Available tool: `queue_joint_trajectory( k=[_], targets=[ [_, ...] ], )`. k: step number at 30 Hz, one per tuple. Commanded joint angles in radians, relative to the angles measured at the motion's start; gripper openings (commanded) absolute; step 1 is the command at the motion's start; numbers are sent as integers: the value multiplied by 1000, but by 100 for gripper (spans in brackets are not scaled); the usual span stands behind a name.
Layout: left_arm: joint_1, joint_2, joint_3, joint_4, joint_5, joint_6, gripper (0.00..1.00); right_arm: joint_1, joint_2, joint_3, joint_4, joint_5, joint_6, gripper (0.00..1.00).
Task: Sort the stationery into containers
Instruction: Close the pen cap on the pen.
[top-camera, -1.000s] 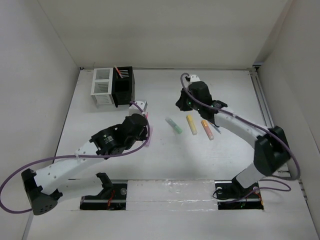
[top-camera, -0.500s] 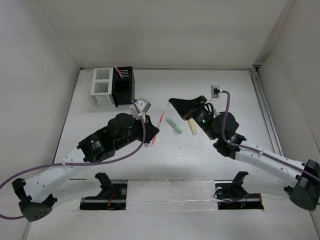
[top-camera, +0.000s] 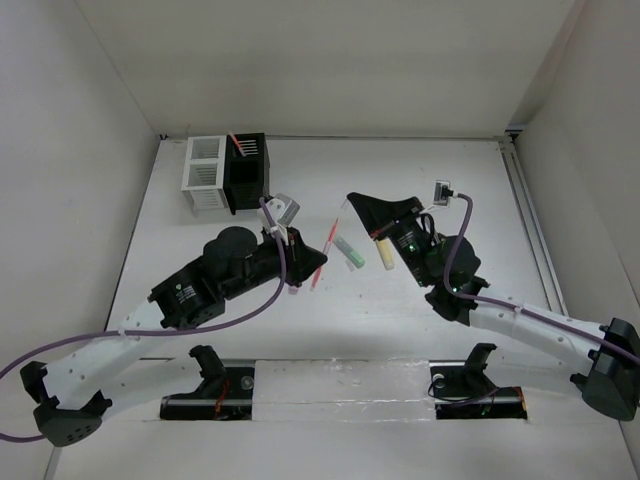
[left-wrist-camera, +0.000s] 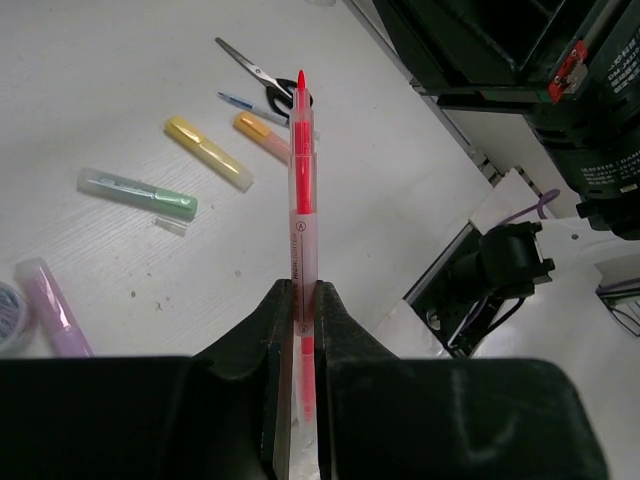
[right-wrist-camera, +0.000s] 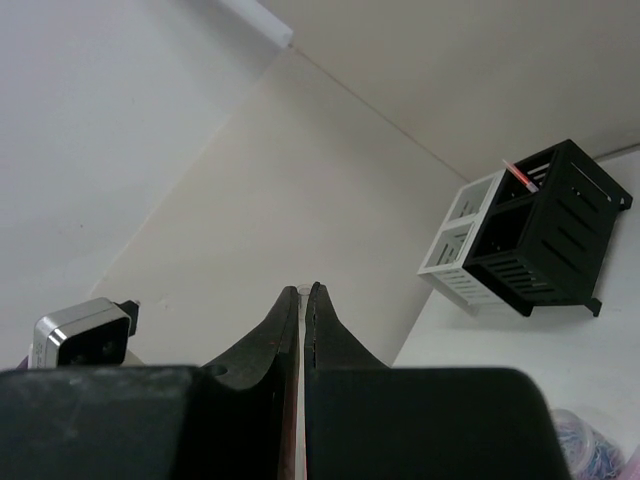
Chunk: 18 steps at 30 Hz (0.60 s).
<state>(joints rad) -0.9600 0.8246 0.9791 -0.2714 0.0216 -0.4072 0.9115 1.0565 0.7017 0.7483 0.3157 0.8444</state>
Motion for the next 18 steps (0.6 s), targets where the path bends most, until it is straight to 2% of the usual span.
queue_joint_trajectory(
  k=[1, 18],
  targets=[
    [3, 5, -8, 49, 32, 13, 0, 9, -12, -2, 86, 22, -28, 0],
    [3, -4, -8, 40, 23, 13, 0, 9, 39, -2, 128, -84, -38, 0]
  ],
)
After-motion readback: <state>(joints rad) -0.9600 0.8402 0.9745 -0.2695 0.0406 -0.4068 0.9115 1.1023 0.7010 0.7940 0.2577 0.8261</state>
